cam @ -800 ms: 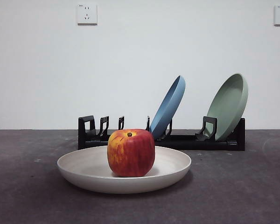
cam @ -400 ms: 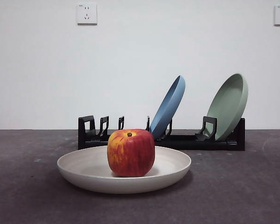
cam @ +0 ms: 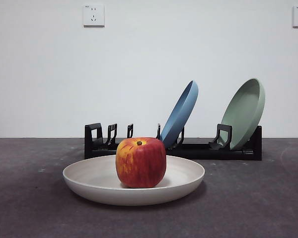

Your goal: Take the yellow plate from the plate rack,put the plate on the table,take the apple from the table,put the apple in the plate

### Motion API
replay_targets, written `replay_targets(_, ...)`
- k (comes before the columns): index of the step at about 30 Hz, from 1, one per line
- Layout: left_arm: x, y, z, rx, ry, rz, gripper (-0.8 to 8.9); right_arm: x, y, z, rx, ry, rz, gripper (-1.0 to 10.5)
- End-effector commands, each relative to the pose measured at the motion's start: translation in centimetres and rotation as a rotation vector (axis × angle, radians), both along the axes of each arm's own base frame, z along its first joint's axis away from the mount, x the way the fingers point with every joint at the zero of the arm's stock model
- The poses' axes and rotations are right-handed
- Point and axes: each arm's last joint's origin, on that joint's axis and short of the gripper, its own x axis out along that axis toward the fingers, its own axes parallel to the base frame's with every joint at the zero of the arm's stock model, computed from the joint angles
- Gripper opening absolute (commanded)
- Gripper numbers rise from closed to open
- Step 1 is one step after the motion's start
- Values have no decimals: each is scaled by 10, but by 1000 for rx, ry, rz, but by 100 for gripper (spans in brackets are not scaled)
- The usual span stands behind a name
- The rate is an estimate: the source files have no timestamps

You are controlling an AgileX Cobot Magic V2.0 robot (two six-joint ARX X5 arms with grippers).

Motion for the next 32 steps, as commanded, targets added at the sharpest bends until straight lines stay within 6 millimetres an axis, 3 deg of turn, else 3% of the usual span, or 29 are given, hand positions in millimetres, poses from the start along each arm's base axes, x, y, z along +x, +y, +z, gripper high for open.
replay_targets(1,11,18,8,-12,-135,53,-3,0,1,-1,3,3,-7,0)
replay_targets(4,15,41,8,-85,-248,156,-3,0,1,-1,2,4,-7,0)
replay_targets(7,13,62,-5,-113,-349,299,-3,0,1,-1,3,4,-7,0)
replay_targets(14,8,91,-74,-86,-409,572,-3,0,1,-1,2,4,-7,0)
replay_targets(24,11,101,-186,-65,-246,692,-3,0,1,-1,2,4,-7,0)
replay_targets(32,15,101,-234,-63,-164,702,-3,0,1,-1,2,4,-7,0)
